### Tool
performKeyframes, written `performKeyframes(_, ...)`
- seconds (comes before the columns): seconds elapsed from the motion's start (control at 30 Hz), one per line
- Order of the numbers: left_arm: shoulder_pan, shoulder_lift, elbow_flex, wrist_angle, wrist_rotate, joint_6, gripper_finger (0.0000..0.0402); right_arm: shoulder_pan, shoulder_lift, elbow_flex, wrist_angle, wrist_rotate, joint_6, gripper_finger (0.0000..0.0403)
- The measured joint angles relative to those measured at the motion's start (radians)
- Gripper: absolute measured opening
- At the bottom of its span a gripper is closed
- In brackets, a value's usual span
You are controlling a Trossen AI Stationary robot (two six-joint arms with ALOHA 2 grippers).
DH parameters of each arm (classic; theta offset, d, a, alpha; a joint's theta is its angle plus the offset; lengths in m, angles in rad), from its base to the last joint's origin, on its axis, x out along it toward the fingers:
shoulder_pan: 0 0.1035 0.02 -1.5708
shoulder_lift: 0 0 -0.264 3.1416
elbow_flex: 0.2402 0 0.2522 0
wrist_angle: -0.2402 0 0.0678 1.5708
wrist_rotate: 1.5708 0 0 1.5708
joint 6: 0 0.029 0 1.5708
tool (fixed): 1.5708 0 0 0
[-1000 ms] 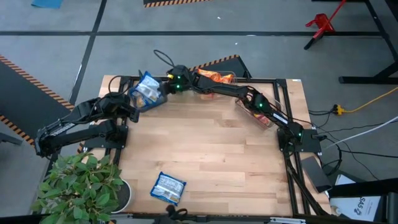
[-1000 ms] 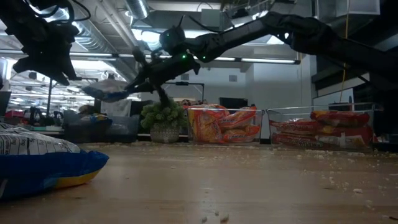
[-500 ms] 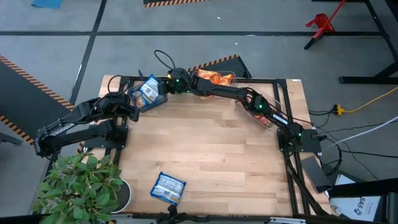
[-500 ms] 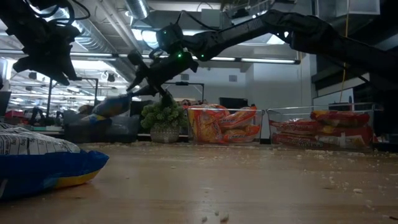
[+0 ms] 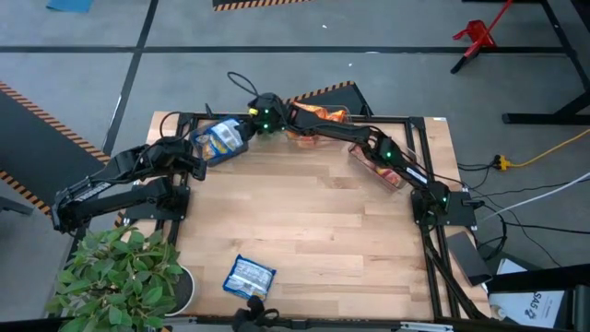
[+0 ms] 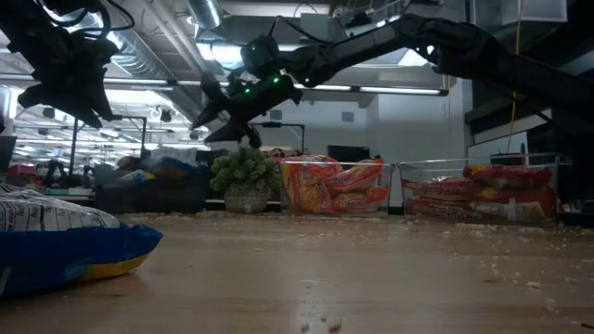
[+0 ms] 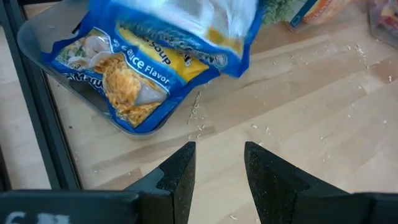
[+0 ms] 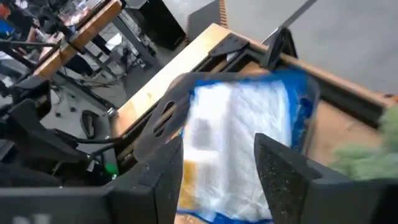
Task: Sort Maruchan noodles
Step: Put the blue noodle pack into the black bin
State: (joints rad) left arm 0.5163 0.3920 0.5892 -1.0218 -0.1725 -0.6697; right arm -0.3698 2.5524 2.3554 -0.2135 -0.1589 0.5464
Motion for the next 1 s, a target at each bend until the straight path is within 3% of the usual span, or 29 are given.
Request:
performKeyframes(0.3, 0.0, 0.0, 0.0, -0.001, 0.002, 0.0, 0.0133, 0.036, -0.01, 0.0, -0.039, -0.094, -0.205, 0.0176)
performKeyframes(0.4, 0.0, 0.0, 0.0, -0.002, 0.023, 0.001, 0.0133, 0.073, -0.01, 0.0, -0.122, -0.102, -0.306, 0.0163)
performKeyframes(0.47, 0.0, 0.0, 0.0, -0.002, 0.066, 0.02, 0.0133, 0.101, -0.014, 0.0, -0.191, -0.166, -0.348, 0.0157)
performKeyframes(0.63, 0.0, 0.0, 0.0, -0.002, 0.199, 0.052, 0.0133, 0.178, -0.088, 0.002, -0.607, -0.36, -0.502, 0.0152)
performKeyframes(0.8, -0.001, 0.0, 0.0, -0.002, 0.242, 0.053, 0.0133, 0.286, -0.088, -0.003, -0.992, -0.437, -0.638, 0.0152)
performKeyframes(1.0, -0.001, 0.0, 0.0, 0.004, 0.207, 0.074, 0.0133, 0.405, -0.091, -0.001, -0.85, -0.444, -0.737, 0.0152)
